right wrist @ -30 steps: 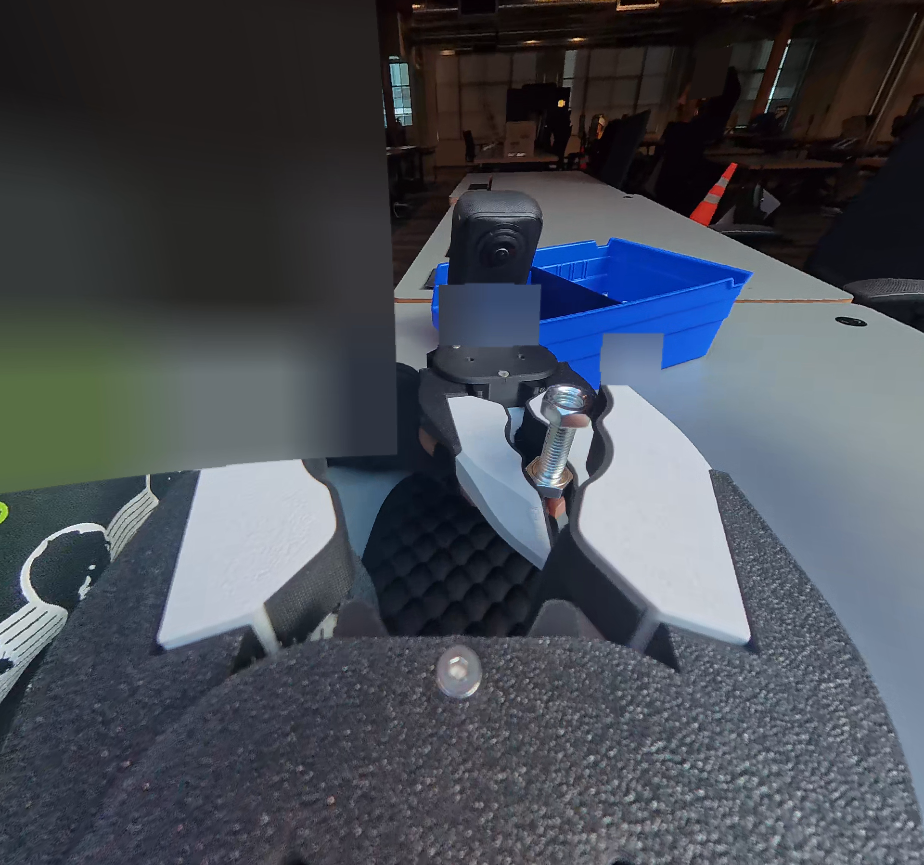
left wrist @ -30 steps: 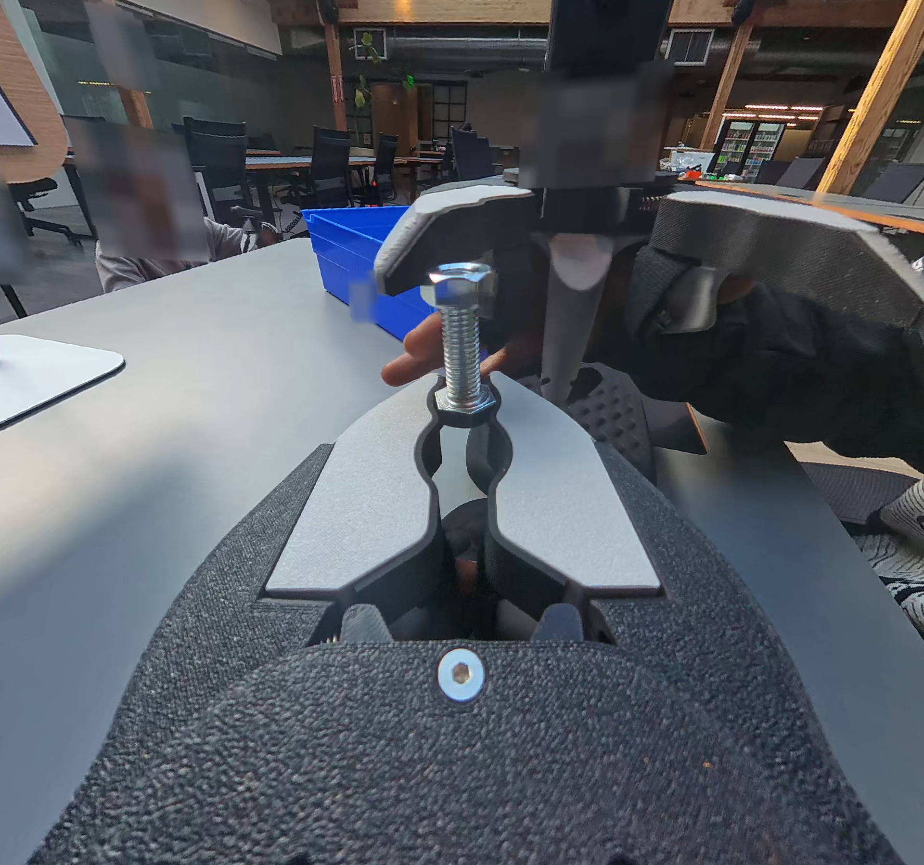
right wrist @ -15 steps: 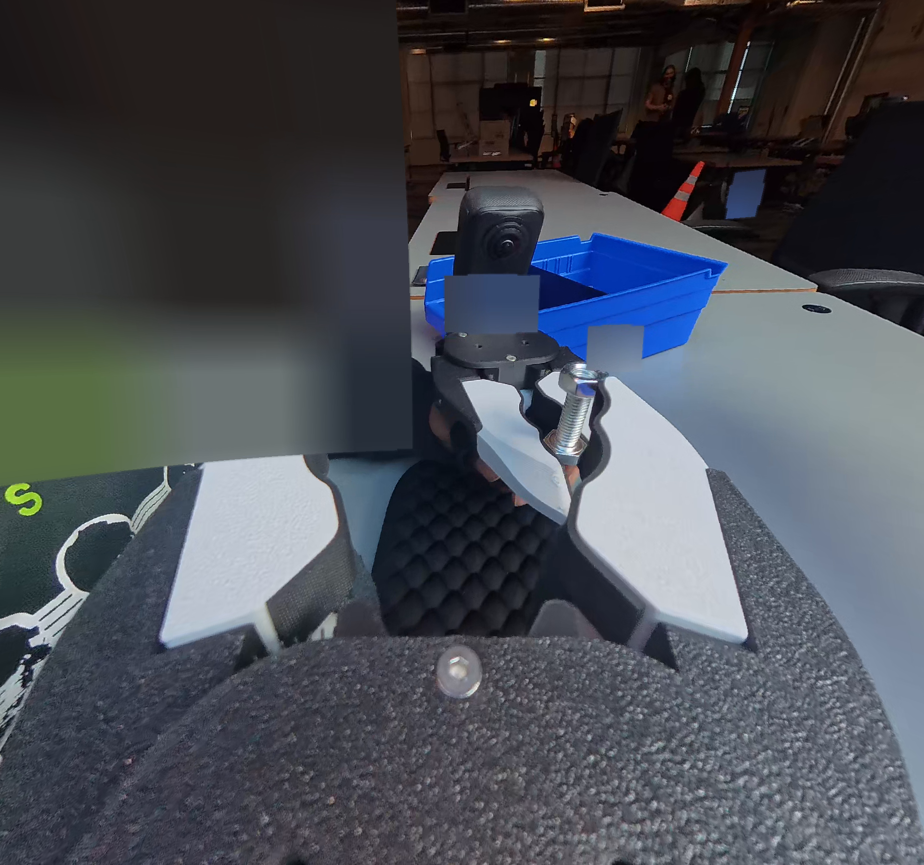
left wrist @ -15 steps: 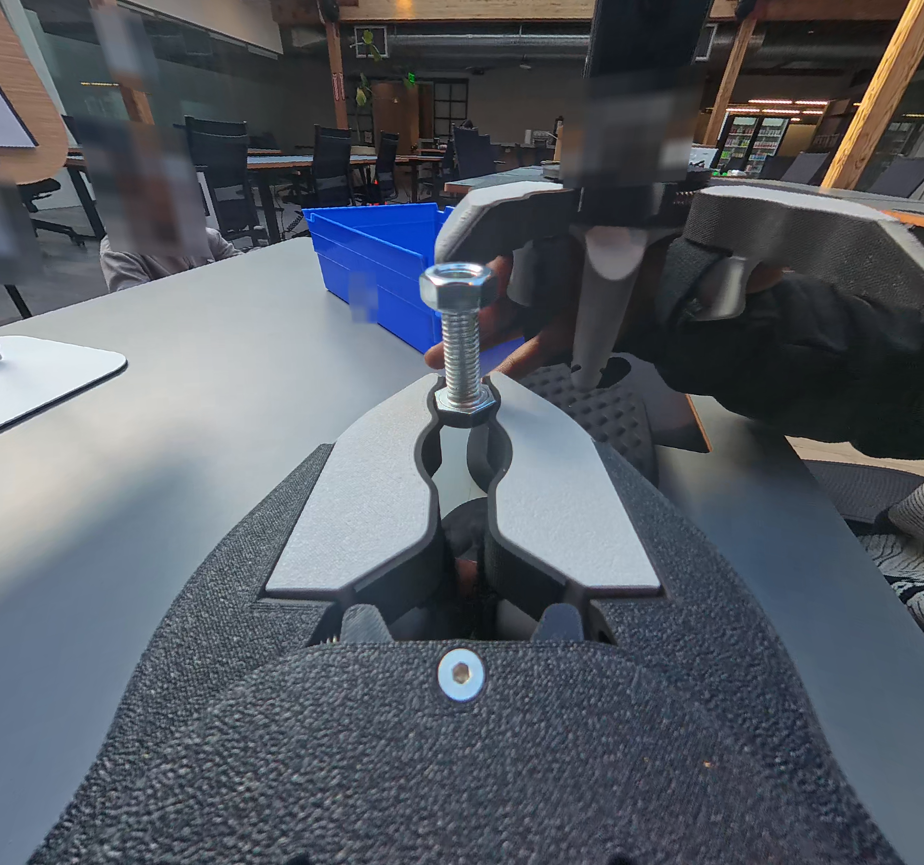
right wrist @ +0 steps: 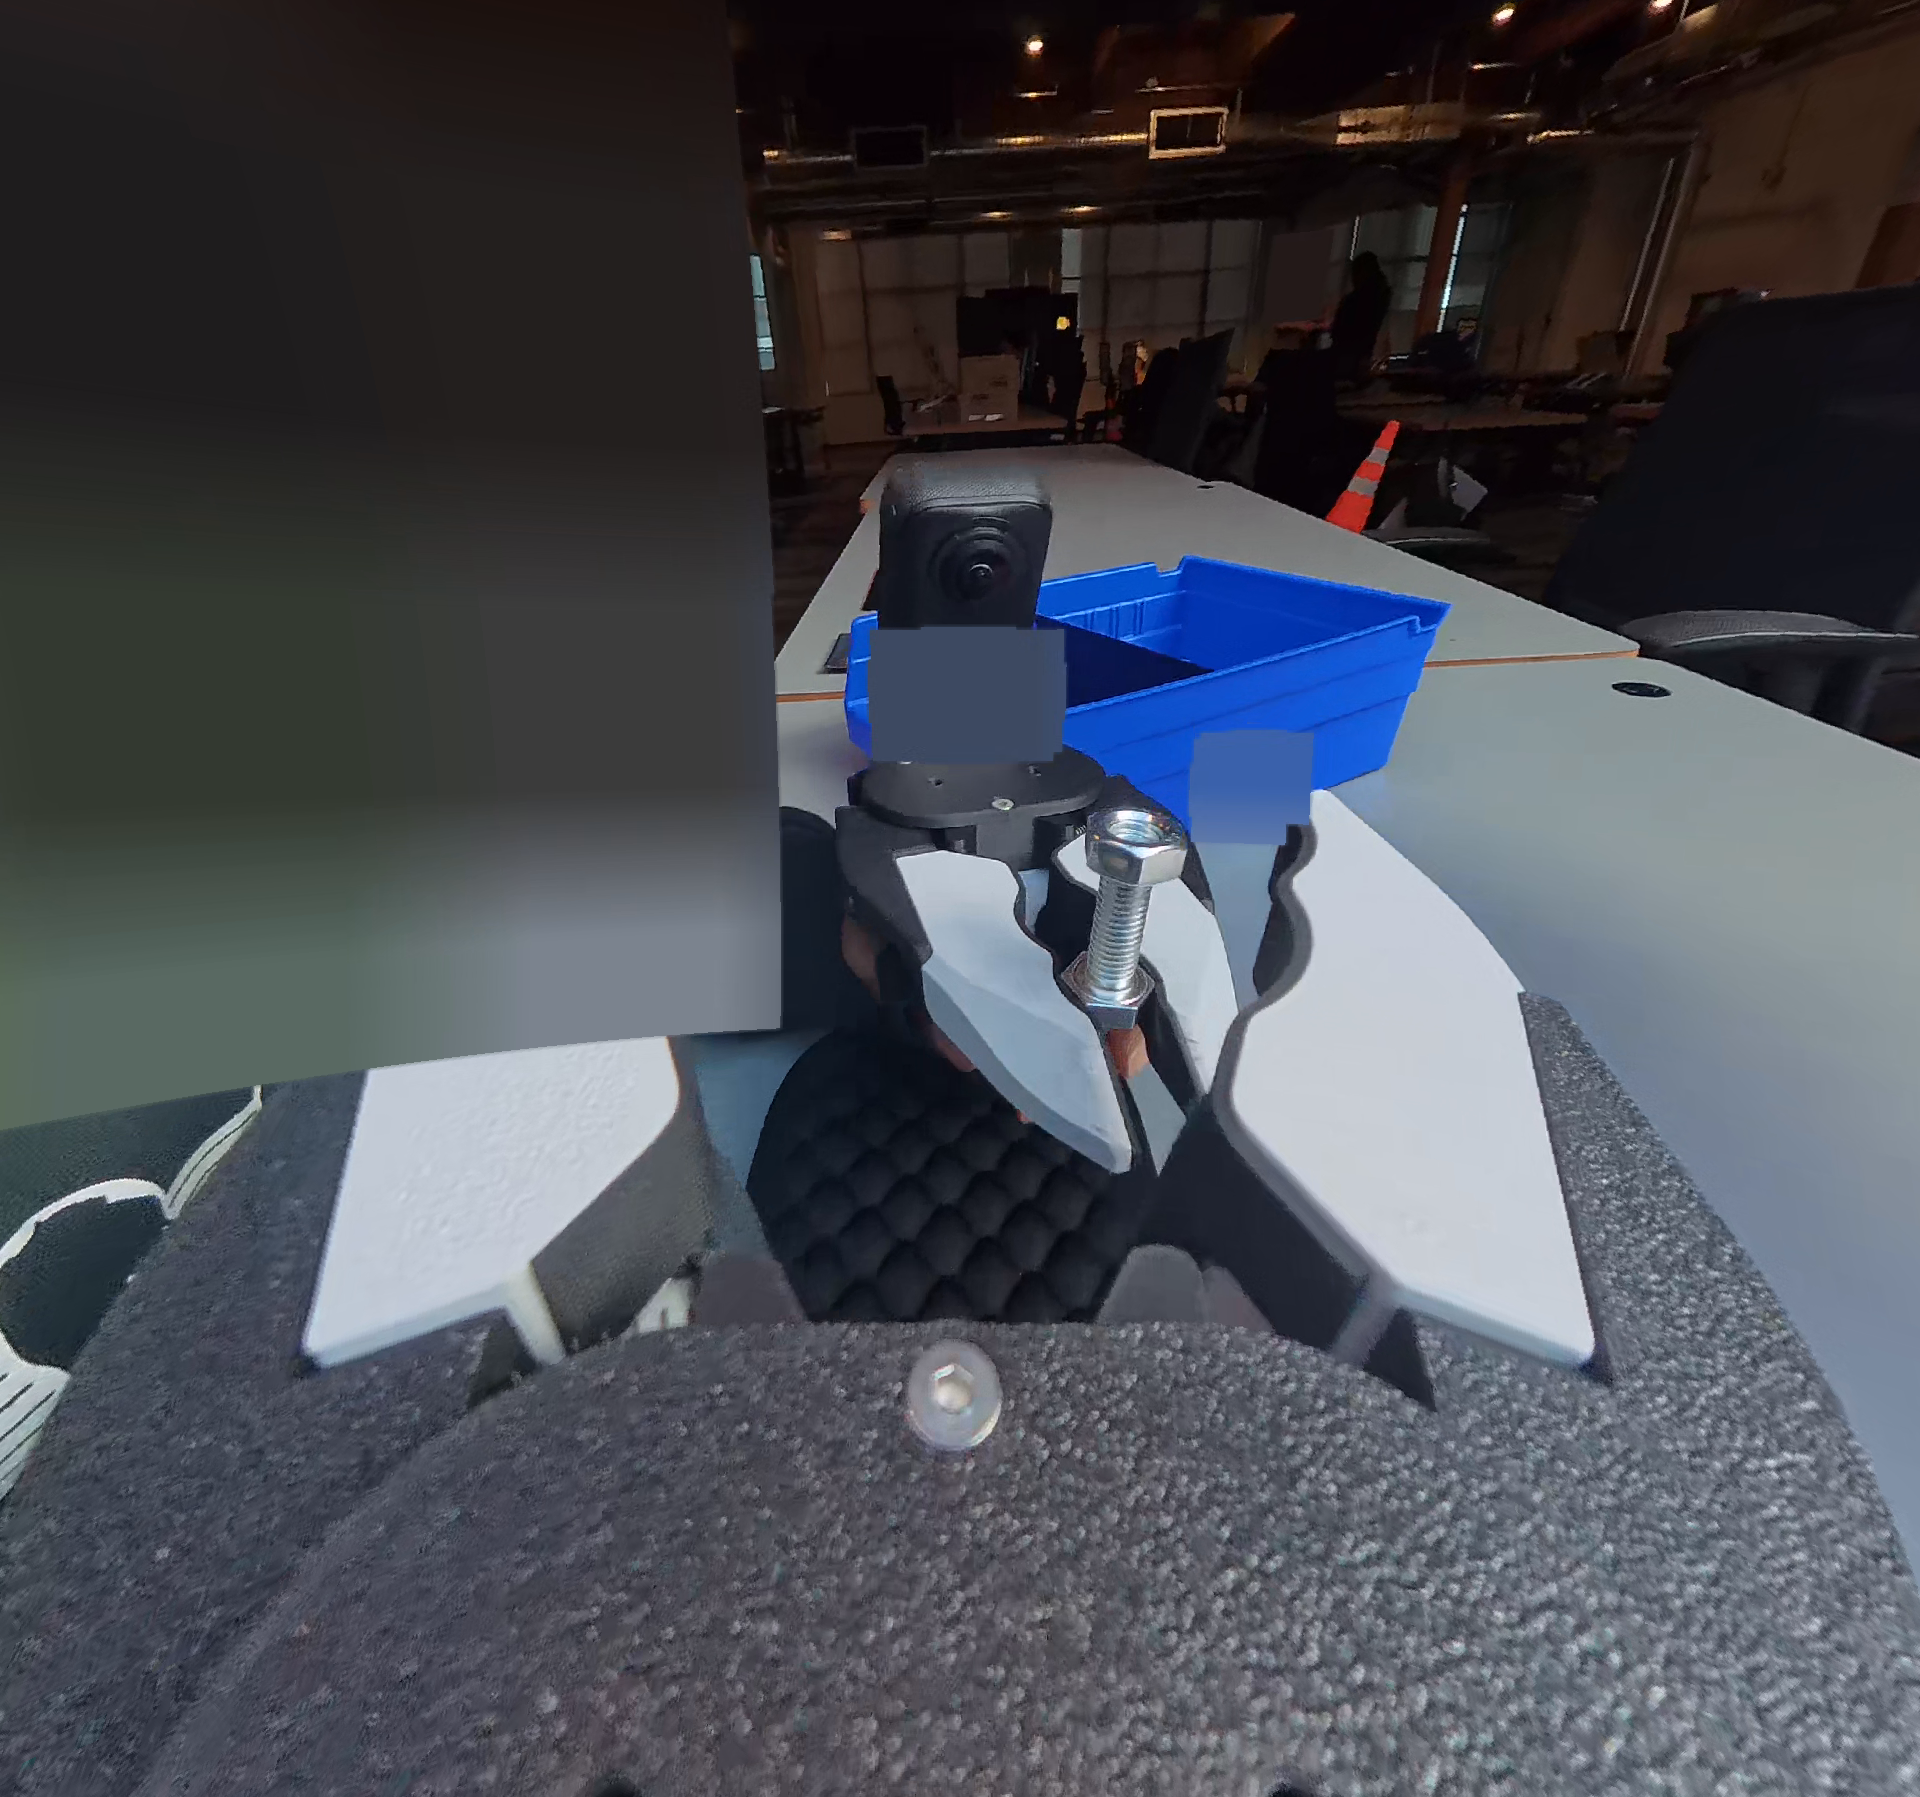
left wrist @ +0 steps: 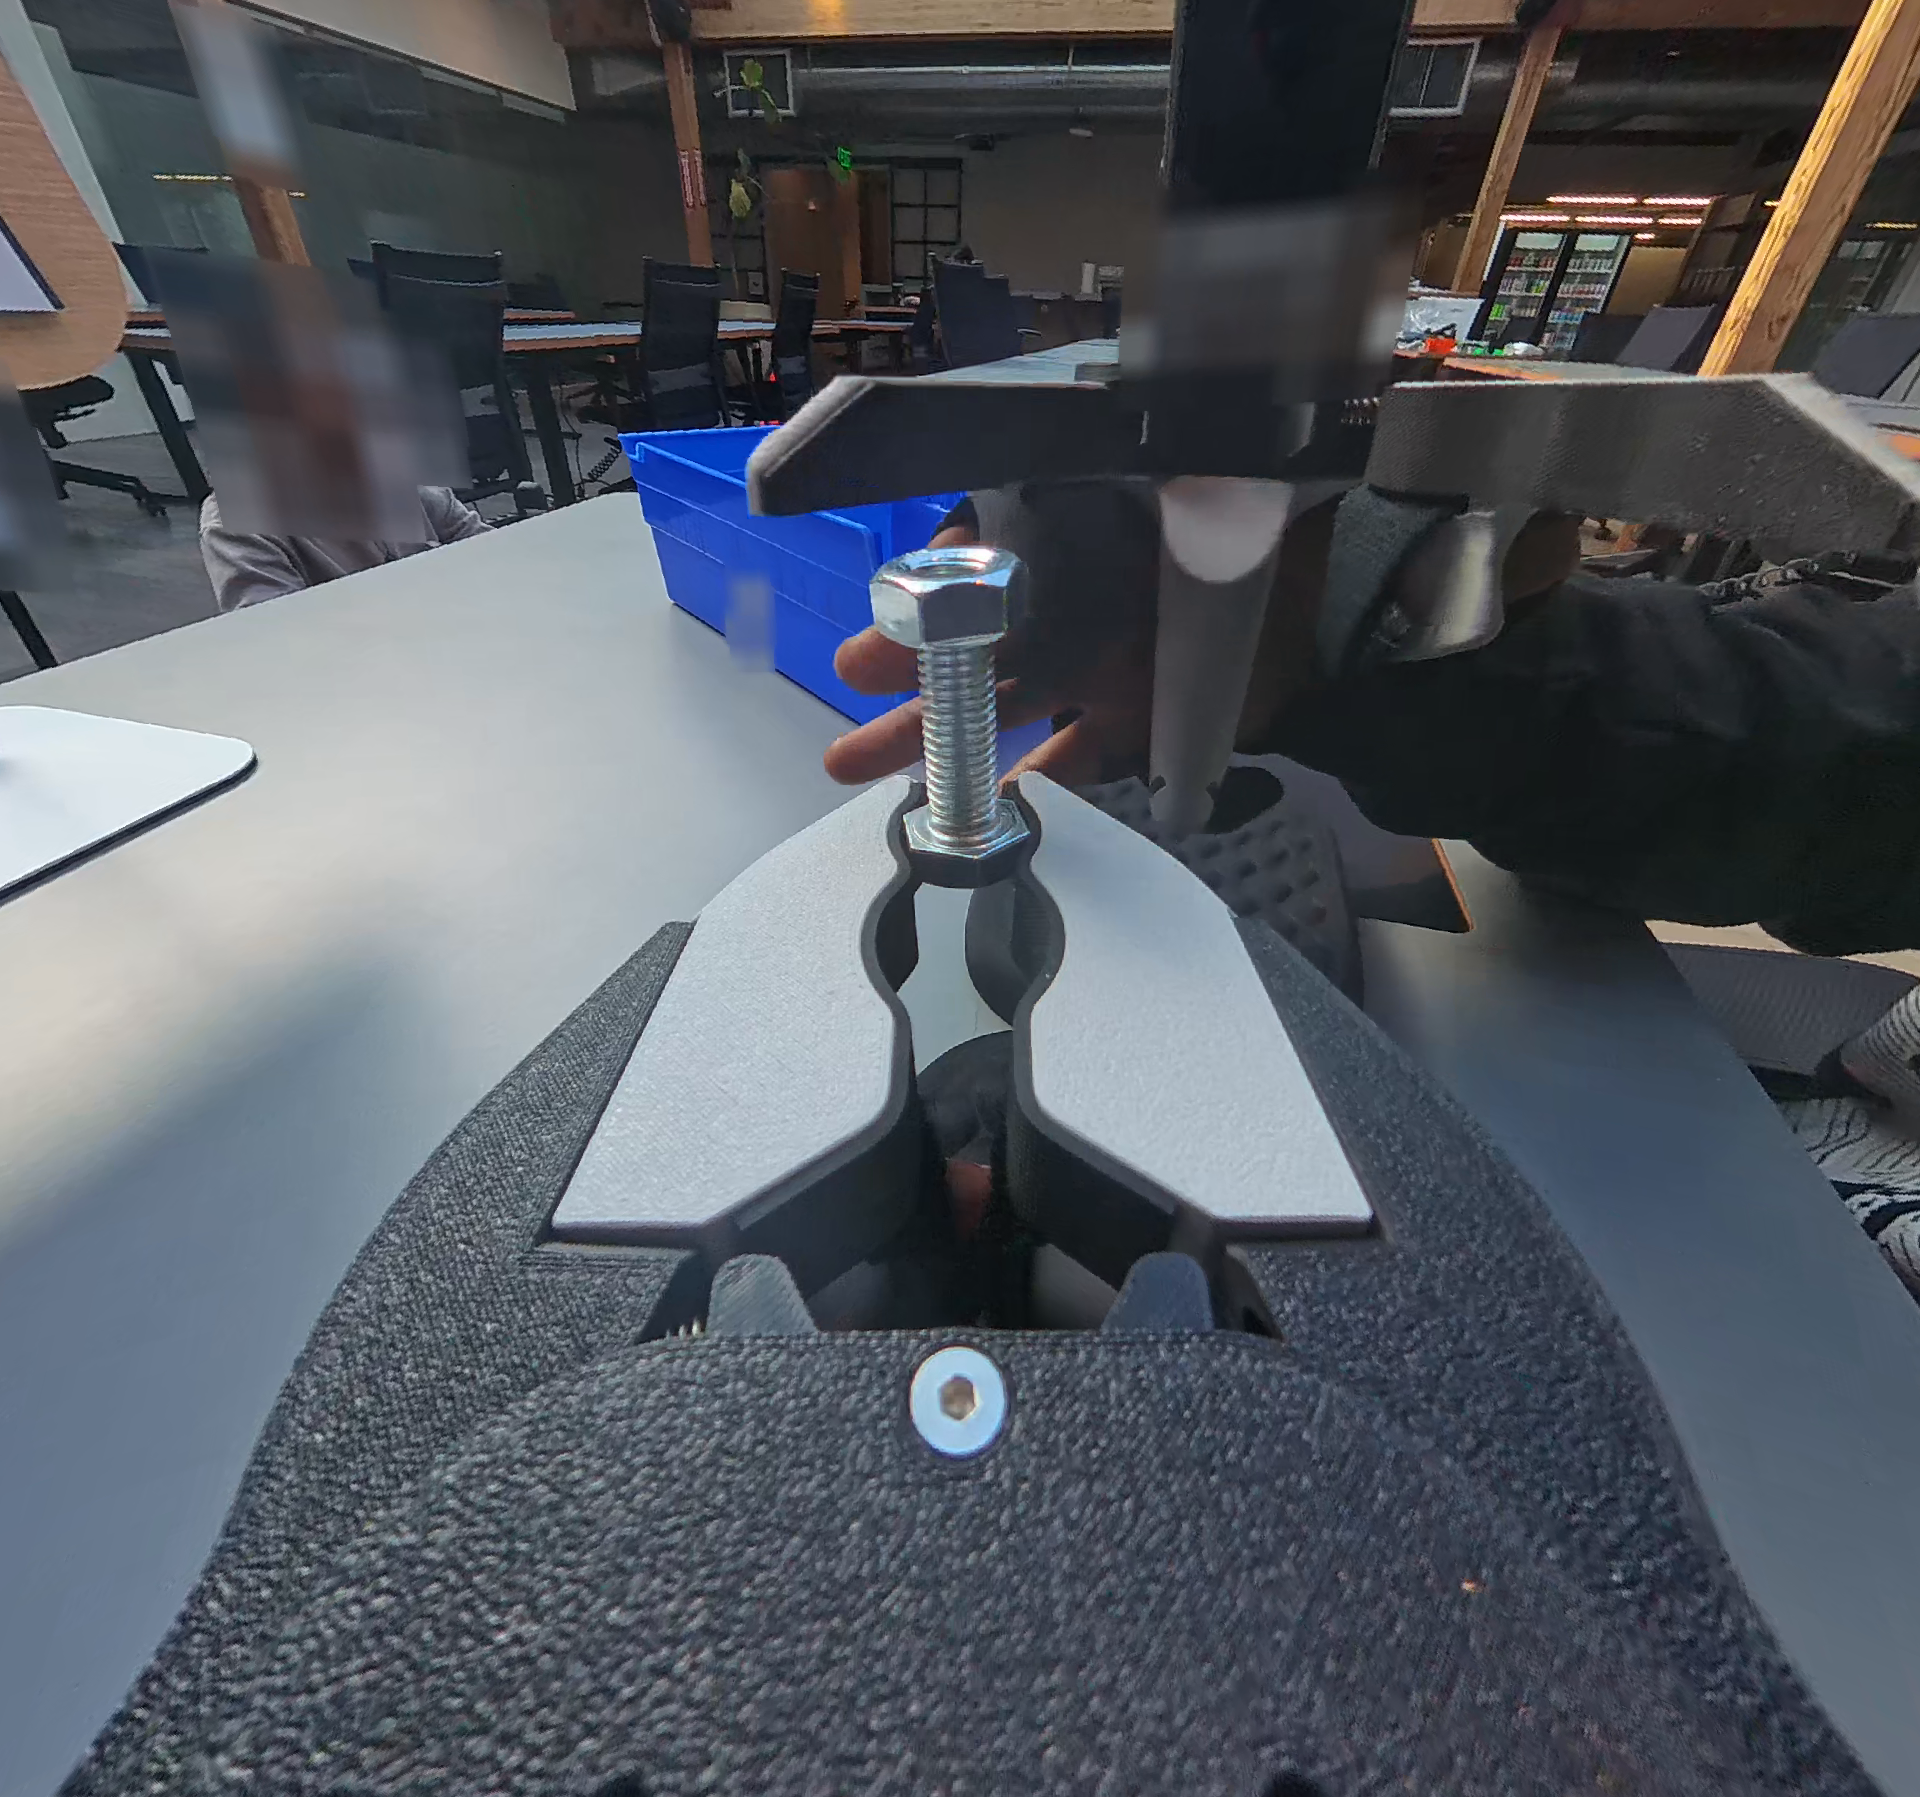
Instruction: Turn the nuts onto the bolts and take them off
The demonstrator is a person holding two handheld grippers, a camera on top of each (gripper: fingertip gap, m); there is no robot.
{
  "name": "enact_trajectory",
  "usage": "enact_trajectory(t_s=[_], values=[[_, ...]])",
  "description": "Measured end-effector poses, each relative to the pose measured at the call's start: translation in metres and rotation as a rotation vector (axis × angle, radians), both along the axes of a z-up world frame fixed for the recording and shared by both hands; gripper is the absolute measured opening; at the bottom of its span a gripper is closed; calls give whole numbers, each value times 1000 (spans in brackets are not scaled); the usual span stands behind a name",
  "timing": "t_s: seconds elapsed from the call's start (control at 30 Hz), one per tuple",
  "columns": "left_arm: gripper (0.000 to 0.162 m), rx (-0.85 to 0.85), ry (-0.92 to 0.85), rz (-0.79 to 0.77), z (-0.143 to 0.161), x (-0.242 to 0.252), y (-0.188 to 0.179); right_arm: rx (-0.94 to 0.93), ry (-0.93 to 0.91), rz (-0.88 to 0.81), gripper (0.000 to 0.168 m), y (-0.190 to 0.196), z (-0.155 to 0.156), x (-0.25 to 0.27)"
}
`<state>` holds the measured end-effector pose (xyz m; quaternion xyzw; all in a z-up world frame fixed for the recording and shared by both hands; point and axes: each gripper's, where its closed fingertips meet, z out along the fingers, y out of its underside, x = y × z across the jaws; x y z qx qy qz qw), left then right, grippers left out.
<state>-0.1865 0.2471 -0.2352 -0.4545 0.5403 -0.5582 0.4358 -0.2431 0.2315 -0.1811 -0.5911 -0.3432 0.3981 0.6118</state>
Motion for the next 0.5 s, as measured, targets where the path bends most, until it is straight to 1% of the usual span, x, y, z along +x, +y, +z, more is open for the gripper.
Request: enact_trajectory(t_s=[0.07,0.2,0.5], values=[[13,1,2,-1,0,0,0,-9,-11,27,117,2,-3,-8],[13,-2,4,2,-1,0,0,-12,-45,63,117,2,-8,-19],[13,-14,-3,13,0,0,3,-4,-47,18,115,-7,-8,-11]])
